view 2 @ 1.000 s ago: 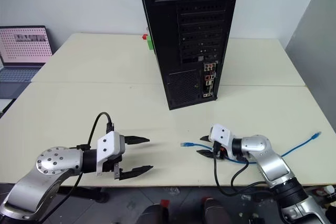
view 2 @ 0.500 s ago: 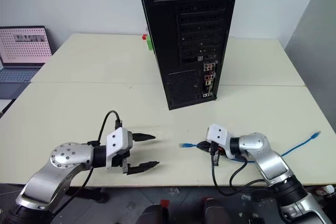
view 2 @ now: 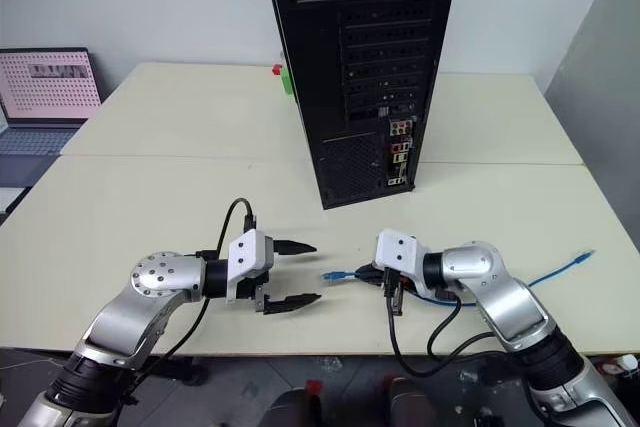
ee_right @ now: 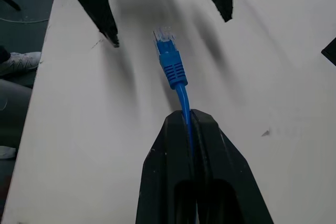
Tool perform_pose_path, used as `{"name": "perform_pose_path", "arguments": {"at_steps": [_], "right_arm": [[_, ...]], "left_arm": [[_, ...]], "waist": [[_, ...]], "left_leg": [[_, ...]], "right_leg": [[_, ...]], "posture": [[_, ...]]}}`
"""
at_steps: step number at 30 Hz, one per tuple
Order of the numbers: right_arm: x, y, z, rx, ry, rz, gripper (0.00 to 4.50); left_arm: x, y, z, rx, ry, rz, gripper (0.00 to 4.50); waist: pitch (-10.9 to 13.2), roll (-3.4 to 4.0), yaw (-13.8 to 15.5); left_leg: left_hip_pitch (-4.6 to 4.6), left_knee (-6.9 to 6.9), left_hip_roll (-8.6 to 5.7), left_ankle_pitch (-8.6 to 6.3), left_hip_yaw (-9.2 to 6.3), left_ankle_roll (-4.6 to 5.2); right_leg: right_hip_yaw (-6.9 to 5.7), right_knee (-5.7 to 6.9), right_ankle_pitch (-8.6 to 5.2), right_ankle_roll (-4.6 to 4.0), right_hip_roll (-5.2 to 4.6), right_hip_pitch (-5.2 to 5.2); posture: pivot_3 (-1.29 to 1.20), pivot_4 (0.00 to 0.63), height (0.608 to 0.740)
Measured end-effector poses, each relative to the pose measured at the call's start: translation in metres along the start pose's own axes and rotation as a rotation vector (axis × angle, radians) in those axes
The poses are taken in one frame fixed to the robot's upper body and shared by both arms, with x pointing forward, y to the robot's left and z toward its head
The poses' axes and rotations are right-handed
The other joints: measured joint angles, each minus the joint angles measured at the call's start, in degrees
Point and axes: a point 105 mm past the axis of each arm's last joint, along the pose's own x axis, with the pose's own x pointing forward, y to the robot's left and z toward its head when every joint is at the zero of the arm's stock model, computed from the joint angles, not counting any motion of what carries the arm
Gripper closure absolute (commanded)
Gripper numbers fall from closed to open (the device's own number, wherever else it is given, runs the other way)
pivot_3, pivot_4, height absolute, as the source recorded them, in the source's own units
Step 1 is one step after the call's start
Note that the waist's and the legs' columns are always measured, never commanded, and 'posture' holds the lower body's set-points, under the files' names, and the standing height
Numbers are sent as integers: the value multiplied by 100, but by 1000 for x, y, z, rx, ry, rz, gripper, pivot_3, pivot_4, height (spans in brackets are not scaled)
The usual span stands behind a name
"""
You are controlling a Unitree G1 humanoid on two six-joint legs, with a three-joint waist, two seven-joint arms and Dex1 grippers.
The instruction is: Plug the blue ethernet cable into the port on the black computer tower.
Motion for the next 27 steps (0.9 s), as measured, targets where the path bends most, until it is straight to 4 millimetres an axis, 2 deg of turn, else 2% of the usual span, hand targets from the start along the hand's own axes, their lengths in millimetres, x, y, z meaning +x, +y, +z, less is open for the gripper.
{"name": "perform_pose_path", "arguments": {"at_steps": [8,12,17,27], "right_arm": [[0,0,0,-3,3,0,4500],[2,1,3,-14,2,10,4500],[2,-1,4,-21,1,7,4500],[2,-1,5,-26,2,5,4500]], "left_arm": [[1,-3,-3,-13,4,-48,2001],[8,-4,0,-7,-12,-62,3078],[9,-4,1,0,-13,-61,4143],[10,-2,1,36,-4,-52,4229]], "waist": [[0,0,0],[0,0,-1],[0,0,-1],[0,0,0]], "left_leg": [[-1,0,0,0,-1,0],[-1,0,0,0,-1,0],[-1,0,1,0,-3,0],[-2,0,1,0,-5,0]], "right_leg": [[-10,0,-1,2,1,-1],[-16,0,0,-1,1,-1],[-20,1,1,-2,0,-1],[-24,1,1,-2,0,-1]], "posture": [[0,150,740],[0,150,740],[0,150,740],[0,150,740]]}}
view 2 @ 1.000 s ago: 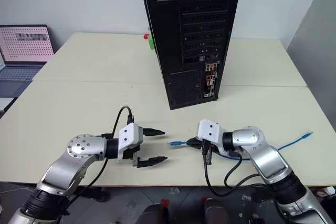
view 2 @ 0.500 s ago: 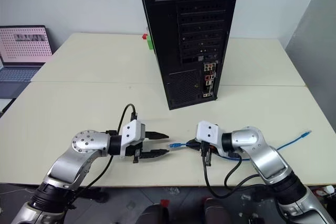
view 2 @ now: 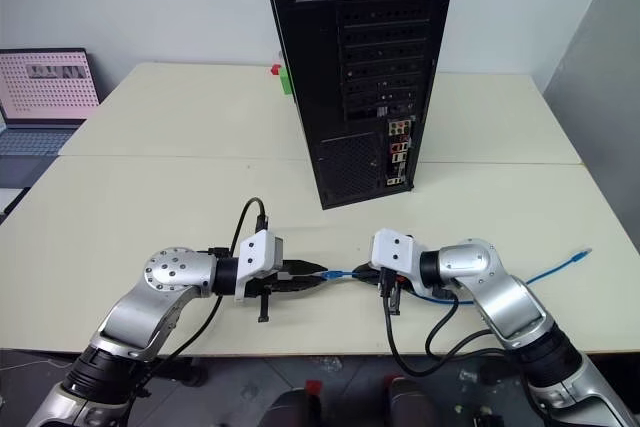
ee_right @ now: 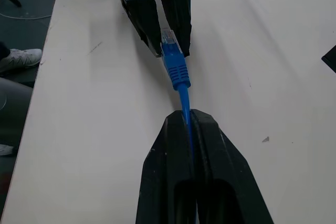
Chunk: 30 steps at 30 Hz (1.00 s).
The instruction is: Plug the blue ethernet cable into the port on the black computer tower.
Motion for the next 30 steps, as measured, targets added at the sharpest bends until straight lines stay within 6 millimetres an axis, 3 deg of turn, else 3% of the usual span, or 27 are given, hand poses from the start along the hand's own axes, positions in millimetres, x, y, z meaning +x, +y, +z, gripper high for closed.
{"name": "perform_pose_path", "arguments": {"at_steps": [7,12,19,24,30], "right_arm": [[-2,-4,-1,-29,13,-12,2908],[-20,-12,-3,-26,32,-29,1731],[-46,-13,23,190,-122,-31,1697],[-32,-13,37,358,-241,-40,1697],[-21,-16,45,394,-270,-49,1697]], "left_arm": [[2,6,-2,126,-1,71,4229],[6,8,1,280,-43,136,4229],[2,15,18,757,-134,294,4229],[-1,6,23,1010,-196,303,4229],[-1,6,27,1103,-231,318,4229]], "waist": [[0,0,3],[0,0,17],[-1,0,15],[-1,1,15],[-2,1,18]], "left_leg": [[0,0,0,0,0,0],[-3,2,0,0,-4,0],[-3,1,3,0,-9,0],[-5,1,5,0,-13,0],[-17,3,3,0,-28,1]], "right_leg": [[-1,0,1,-1,-1,0],[-6,0,1,-2,-8,1],[-10,0,4,-4,-20,3],[-22,2,5,-4,-23,3],[-45,2,5,-2,-26,3]], "posture": [[0,150,740],[0,150,740],[0,150,740],[0,150,740],[0,150,740]]}}
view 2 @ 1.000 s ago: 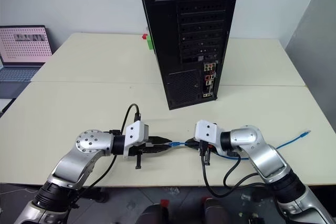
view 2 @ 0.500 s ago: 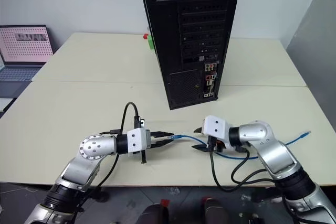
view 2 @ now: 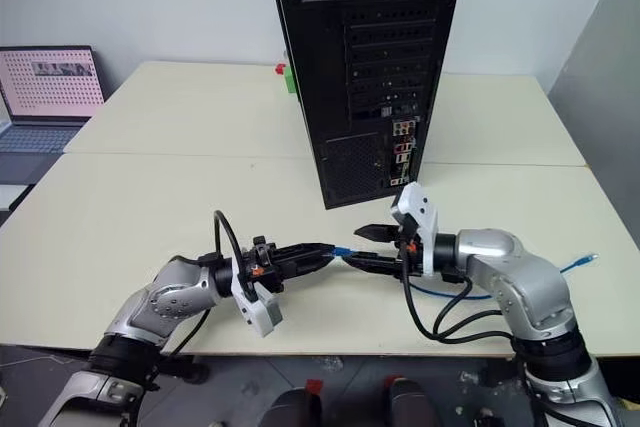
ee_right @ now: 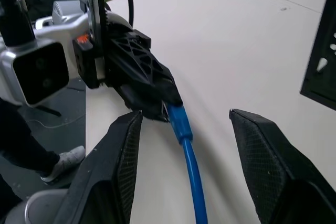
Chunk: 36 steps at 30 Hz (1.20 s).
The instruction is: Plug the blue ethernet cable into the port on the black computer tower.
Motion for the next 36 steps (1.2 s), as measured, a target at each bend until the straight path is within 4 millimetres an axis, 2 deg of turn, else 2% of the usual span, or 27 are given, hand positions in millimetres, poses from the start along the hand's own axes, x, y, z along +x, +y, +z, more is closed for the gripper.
{"name": "perform_pose_path", "arguments": {"at_steps": [7,19,20,26,28,32,36], "right_arm": [[8,2,-2,83,-23,32,1697],[12,-6,2,117,-43,10,4352],[12,-6,2,117,-42,11,4462],[12,-6,3,113,-43,10,4465],[12,-7,3,113,-42,8,4465],[12,-9,2,125,-39,4,4480],[8,-12,1,101,-23,-20,4480]], "left_arm": [[1,5,-3,40,4,29,4229],[-1,12,-6,68,16,66,4229],[-1,12,-6,69,18,66,4229],[0,12,-6,71,20,77,4229],[0,12,-6,62,22,78,3529],[3,12,-3,13,0,96,2743],[-2,12,-12,-106,76,107,1864]], "waist": [[0,0,-4],[0,0,-2],[0,0,-3],[0,0,-2],[0,1,-2],[0,1,-3],[0,1,-7]], "left_leg": [[0,-1,0,0,-5,0],[-1,-1,0,0,-9,0],[-1,-1,0,0,-9,0],[-2,-1,1,0,-10,0],[-2,-1,1,0,-11,0],[-2,-1,2,0,-11,0],[-2,-1,3,0,-12,0]], "right_leg": [[-7,1,0,0,0,0],[-12,2,0,0,0,0],[-12,2,0,0,0,0],[-13,2,0,0,0,0],[-14,2,0,0,0,0],[-13,2,0,0,0,0],[-13,3,0,0,0,0]], "posture": [[0,150,740],[0,150,740],[0,150,740],[0,150,740],[0,150,740],[0,150,740],[0,150,740]]}}
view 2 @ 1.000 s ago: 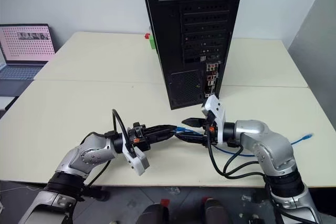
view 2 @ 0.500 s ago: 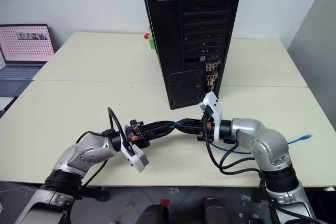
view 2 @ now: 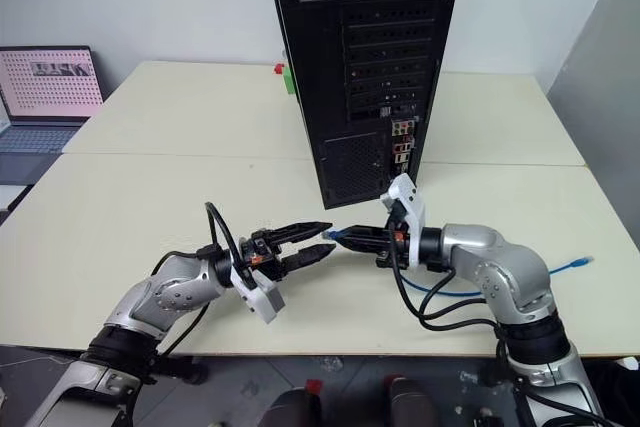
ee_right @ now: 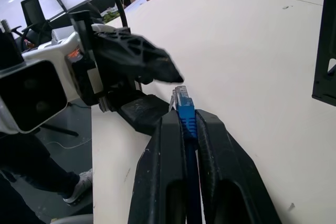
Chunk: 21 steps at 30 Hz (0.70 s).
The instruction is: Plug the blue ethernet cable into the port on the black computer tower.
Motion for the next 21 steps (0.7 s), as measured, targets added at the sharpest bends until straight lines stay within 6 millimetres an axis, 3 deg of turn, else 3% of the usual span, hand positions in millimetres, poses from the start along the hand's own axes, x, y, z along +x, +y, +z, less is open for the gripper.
{"name": "perform_pose_path", "arguments": {"at_steps": [5,9,13,21], "right_arm": [[-17,-16,-3,-90,16,-163,4480],[-21,-28,3,-156,-38,-360,4480],[-24,-42,14,-214,-134,-631,4481],[-30,-58,30,-233,-273,-901,4481]], "left_arm": [[-8,4,-15,-252,153,110,811],[0,8,-17,-465,243,180,84],[16,7,-20,-726,319,250,42],[54,25,-14,-907,329,375,42]], "waist": [[0,0,1],[0,0,-1],[-1,-1,-2],[-1,-1,3]], "left_leg": [[-7,0,4,0,-8,0],[-5,2,0,0,-9,-1],[-5,2,-5,1,-11,-2],[-5,2,-13,2,-8,-3]], "right_leg": [[-5,-3,-1,1,-4,-1],[-3,1,-1,2,-3,-1],[-3,2,-1,2,4,0],[2,-1,-1,1,6,-1]], "posture": [[0,150,740],[0,150,740],[0,150,740],[0,150,740]]}}
